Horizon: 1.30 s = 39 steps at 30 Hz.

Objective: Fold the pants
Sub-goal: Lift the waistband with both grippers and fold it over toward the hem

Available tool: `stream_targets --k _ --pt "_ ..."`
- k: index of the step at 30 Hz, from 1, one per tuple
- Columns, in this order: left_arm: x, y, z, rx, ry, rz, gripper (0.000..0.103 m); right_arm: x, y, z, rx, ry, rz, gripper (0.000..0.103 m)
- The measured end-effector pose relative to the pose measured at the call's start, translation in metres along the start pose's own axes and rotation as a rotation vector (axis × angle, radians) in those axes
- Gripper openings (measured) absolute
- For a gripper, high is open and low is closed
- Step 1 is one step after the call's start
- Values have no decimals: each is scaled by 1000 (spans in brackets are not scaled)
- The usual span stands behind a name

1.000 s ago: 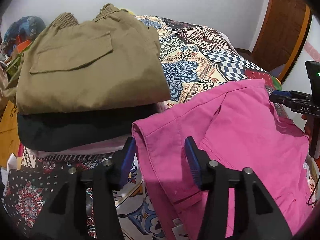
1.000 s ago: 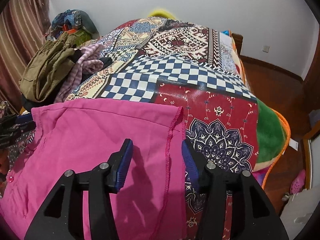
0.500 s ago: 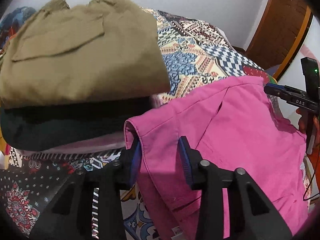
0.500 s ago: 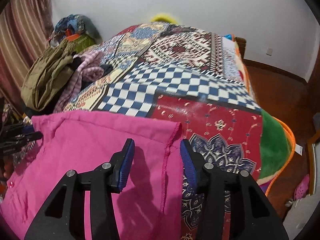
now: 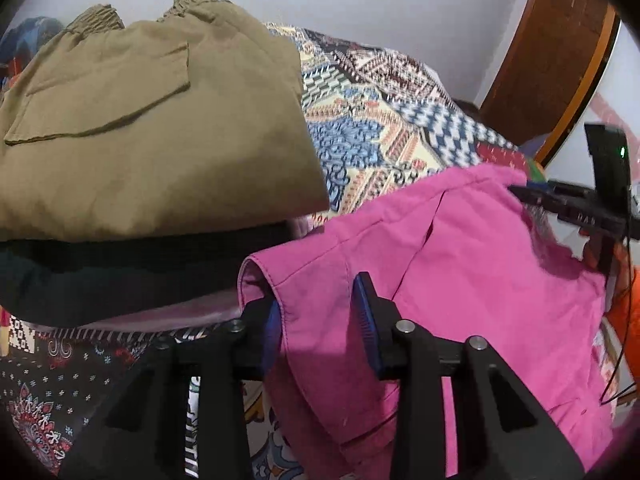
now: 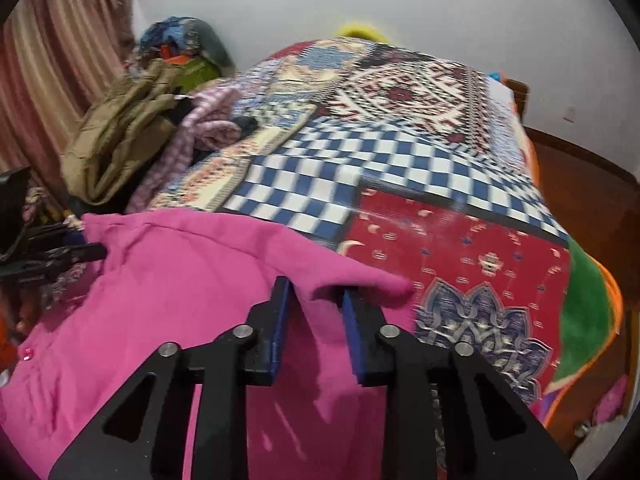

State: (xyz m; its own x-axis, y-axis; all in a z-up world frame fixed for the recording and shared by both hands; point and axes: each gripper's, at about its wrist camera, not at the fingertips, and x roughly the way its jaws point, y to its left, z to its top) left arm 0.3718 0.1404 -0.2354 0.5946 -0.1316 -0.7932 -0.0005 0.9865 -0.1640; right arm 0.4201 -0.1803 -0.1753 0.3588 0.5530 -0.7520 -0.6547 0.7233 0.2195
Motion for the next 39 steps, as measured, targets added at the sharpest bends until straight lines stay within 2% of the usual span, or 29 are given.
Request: stream_targets --k 2,8,10,11,12,14,20,26,39 --pt "-2 1 1 -3 -13 -15 32 7 1 0 -3 18 -8 23" --pt "9 -5 1 22 9 2 32 16 -4 1 28 37 21 25" --pt "10 -6 2 27 9 16 32 15 -2 3 29 30 13 23" --pt "10 -6 2 28 6 26 28 13 -2 3 31 23 -2 19" --pt "9 -6 0 29 3 38 24 11 -3 3 37 14 -16 11" --pt "7 -6 0 28 -6 53 19 4 -4 2 49 -14 -27 11" --pt "-14 -15 3 55 -68 64 12 -22 3 2 27 -95 -64 7" --pt "-45 -29 15 92 -122 67 11 -50 6 12 38 -155 -48 6" --pt "-102 -45 72 154 -261 96 11 -118 35 58 -33 -311 -107 6"
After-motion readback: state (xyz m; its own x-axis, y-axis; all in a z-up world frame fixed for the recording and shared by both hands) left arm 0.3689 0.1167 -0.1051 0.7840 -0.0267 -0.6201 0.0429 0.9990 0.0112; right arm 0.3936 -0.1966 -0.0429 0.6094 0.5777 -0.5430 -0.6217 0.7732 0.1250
